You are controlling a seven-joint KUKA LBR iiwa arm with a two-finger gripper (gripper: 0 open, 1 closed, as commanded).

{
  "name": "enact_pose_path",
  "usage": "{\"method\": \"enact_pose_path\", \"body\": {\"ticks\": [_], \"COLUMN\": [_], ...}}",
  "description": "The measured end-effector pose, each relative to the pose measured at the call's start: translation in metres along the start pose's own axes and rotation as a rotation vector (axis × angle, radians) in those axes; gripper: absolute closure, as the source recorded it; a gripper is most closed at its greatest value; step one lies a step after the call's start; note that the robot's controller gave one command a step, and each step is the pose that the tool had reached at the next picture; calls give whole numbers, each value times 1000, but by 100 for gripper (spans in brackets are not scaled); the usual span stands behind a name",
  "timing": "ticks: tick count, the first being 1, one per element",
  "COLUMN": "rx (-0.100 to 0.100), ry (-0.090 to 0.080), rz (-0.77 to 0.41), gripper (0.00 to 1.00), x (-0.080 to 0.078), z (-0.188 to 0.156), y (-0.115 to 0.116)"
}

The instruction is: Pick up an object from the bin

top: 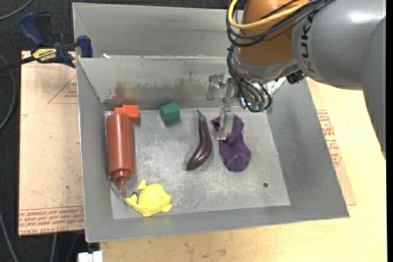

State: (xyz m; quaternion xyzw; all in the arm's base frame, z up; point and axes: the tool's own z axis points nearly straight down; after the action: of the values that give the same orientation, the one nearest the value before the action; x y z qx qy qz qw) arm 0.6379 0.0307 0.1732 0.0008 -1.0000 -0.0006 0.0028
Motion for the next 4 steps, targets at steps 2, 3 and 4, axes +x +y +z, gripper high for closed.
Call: {"method": "enact_pose_path", "body": {"ticks": [2,3,4], "rx": [-2,1,1], "ry": [-12,-11,-13], "rz": [-66,-320,-391], "gripper": [0,0,0], "x": [2,16,13], "z": [7,58,96], "y": [-12,-44,-40]}}
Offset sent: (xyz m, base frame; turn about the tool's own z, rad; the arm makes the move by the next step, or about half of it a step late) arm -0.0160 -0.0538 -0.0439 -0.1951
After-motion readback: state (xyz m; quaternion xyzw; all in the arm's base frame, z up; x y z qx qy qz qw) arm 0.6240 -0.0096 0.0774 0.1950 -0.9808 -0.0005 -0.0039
